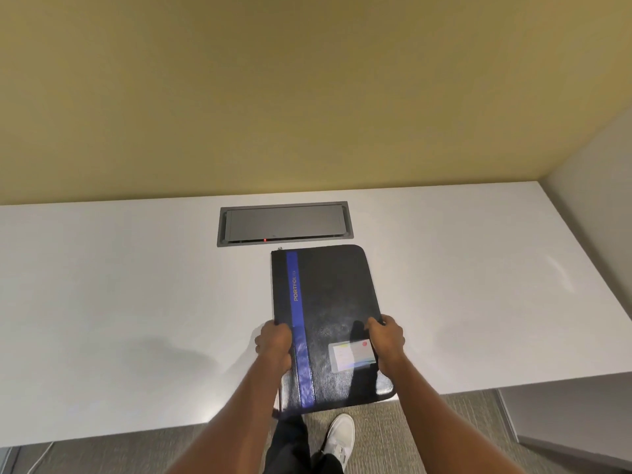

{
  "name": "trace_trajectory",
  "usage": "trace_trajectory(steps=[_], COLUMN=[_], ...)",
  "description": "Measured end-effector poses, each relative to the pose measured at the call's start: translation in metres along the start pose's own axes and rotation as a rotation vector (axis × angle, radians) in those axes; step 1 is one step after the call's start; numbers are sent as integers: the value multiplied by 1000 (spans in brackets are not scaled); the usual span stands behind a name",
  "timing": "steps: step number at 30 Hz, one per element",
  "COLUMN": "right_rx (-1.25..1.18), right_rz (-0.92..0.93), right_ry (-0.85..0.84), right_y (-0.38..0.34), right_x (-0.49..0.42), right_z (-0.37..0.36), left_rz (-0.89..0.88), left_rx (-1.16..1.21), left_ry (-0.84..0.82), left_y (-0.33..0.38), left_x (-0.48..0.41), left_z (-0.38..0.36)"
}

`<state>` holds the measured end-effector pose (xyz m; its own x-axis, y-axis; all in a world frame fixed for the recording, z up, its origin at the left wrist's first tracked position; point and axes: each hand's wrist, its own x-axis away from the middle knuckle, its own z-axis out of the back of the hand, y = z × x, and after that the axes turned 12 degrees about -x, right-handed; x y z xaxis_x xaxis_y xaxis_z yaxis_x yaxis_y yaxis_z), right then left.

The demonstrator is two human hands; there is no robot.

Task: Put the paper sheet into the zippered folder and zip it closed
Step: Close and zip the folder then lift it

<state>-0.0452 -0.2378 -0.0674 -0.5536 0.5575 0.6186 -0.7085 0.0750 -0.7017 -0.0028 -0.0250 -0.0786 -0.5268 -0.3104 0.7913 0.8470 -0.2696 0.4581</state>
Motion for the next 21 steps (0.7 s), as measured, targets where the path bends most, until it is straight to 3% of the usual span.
trace_trajectory(steps=[11, 21], right_rx=[-104, -121], right_rz=[10, 74], right_ry=[85, -20], right_y=[-38, -106], right_x=[14, -12], right_z=[-34, -108], left_rz=[-55, -65], left_rx=[57, 22], left_ry=[8, 37], left_y=[35, 98], left_x=[-9, -66], left_z=[37, 92])
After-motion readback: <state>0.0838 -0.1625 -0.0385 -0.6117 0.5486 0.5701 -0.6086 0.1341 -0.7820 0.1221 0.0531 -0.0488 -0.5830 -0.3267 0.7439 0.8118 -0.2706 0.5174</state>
